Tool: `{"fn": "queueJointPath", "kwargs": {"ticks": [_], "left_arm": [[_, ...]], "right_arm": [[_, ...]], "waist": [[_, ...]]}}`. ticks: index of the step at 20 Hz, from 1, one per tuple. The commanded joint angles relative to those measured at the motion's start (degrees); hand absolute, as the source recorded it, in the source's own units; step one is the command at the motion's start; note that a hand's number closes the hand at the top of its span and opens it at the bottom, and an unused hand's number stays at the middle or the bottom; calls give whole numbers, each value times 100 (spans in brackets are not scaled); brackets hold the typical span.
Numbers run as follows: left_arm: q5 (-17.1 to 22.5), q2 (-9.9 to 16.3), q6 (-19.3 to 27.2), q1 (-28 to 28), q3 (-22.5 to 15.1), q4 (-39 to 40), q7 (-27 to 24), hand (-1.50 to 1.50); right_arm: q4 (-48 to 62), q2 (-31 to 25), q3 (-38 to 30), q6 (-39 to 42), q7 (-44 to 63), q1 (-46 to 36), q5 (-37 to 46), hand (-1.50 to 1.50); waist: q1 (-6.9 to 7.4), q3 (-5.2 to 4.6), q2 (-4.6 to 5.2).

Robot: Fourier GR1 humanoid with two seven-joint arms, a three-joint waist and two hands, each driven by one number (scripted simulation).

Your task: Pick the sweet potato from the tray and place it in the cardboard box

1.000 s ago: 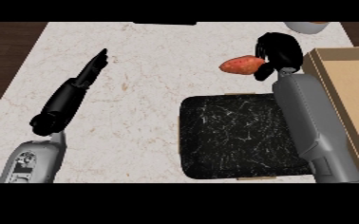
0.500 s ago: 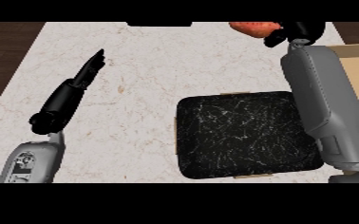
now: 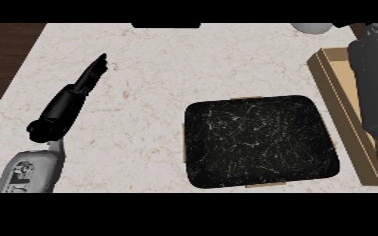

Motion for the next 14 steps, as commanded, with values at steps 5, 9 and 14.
{"fn": "queueJointPath", "kwargs": {"ticks": [5,9,14], "left_arm": [[-94,10,-32,-53,39,257,-202,0],[-35,-11,1,-135,76,-38,171,0],[-140,-98,12,-82,-58,30,16,0]], "right_arm": [[701,-1108,-404,72,-340,185,-166,150],[1092,-1511,-658,863,-749,509,-574,150],[1848,-1957,-1044,1814,-1243,618,-1091,150]], "waist": [[18,1,16],[-3,4,7],[14,6,33]]}}
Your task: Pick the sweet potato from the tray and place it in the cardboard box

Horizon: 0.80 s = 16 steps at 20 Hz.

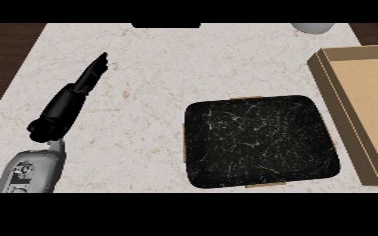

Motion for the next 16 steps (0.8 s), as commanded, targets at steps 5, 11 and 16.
{"fn": "queueJointPath", "kwargs": {"ticks": [5,11,16], "left_arm": [[82,-1,-126,-62,-9,-207,163,0],[-55,8,-38,-134,59,45,-58,0],[-28,42,-125,300,47,-208,-53,0]], "right_arm": [[1110,-769,-187,1134,-807,290,-327,150],[1385,-896,-281,1897,-1468,401,-700,-150],[844,-691,-643,1195,-2503,852,-1255,-150]], "waist": [[82,6,30],[34,2,12],[-16,1,-25]]}}
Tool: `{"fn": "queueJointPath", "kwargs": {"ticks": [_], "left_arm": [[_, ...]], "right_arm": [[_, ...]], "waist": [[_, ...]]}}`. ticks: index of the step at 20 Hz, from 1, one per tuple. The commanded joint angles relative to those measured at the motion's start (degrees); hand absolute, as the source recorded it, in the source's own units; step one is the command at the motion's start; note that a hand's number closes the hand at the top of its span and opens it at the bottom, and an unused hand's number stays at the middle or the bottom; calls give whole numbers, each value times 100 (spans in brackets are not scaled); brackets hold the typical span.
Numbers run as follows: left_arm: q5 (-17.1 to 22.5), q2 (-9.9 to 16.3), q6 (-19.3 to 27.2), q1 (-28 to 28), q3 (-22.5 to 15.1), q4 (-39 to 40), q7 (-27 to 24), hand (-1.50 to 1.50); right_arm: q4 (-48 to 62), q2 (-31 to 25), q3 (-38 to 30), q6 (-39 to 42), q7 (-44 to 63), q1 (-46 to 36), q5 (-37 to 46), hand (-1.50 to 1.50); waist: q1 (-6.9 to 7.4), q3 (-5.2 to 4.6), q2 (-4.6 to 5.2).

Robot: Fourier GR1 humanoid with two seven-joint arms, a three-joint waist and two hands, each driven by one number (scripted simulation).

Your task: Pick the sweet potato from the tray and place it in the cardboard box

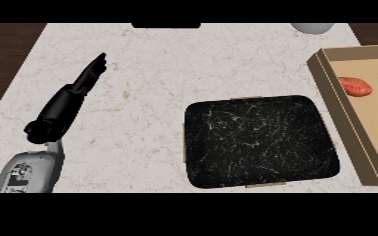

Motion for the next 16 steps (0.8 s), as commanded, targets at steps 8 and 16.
{"fn": "queueJointPath", "kwargs": {"ticks": [8,16], "left_arm": [[-7,-45,71,52,70,121,-60,0],[-121,-71,35,-32,-43,105,-97,0]], "right_arm": [[-407,76,-2561,-1273,-933,-572,-2511,-150],[-25,-294,-3385,-1649,-1682,271,-3379,-150]], "waist": [[-179,18,-30],[-3,6,23]]}}
